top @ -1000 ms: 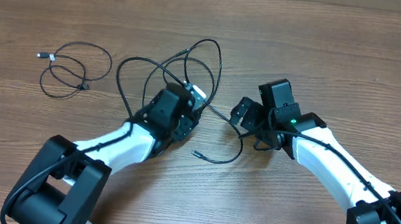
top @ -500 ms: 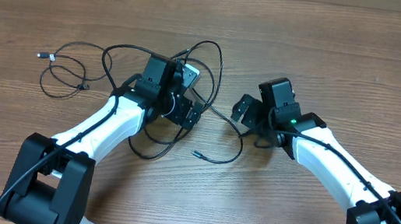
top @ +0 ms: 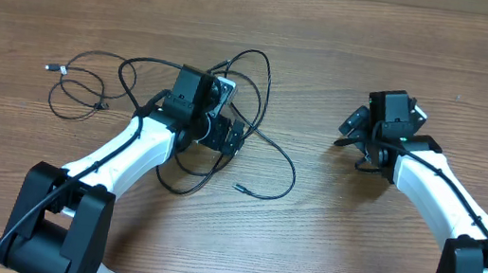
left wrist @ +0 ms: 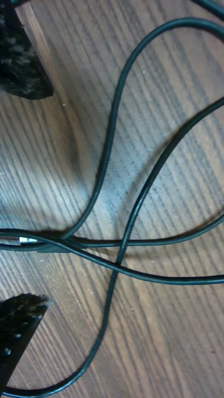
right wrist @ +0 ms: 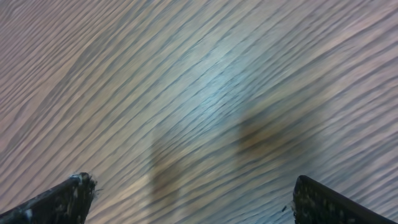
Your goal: Untangle cables
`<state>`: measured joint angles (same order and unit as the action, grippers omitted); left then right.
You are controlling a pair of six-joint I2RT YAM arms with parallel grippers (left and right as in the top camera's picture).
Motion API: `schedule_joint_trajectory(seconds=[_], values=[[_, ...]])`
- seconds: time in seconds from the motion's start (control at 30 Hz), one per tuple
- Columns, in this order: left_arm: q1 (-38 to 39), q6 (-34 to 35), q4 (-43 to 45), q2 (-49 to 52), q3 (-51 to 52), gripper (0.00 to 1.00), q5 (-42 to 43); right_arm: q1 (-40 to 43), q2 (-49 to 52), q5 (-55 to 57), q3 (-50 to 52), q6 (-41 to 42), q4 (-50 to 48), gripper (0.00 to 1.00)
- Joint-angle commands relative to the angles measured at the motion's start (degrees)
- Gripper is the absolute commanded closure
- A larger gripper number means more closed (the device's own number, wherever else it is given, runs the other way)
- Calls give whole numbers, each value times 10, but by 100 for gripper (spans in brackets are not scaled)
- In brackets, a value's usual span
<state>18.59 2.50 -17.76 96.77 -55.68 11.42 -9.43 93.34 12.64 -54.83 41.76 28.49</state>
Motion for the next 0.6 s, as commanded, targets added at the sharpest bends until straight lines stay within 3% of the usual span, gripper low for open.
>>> schedule_joint_trajectory(seconds=[0.0, 0.37, 0.47, 0.53, 0.57], values=[[-5, 20, 21, -2, -9, 1, -10, 1, 3, 12, 1, 1, -1, 0], [-5, 44, -1, -1, -9, 0, -12, 1, 3, 12, 1, 0, -1, 0], [-5, 109, -5, 0, -9, 0, -42, 1, 3, 12, 1, 0, -1, 0], [-5, 172, 3, 0, -9, 9, -68, 1, 3, 12, 1, 0, -1, 0], [-6, 232, 9, 0, -9, 18, -81, 1, 3, 12, 1, 0, -1, 0]])
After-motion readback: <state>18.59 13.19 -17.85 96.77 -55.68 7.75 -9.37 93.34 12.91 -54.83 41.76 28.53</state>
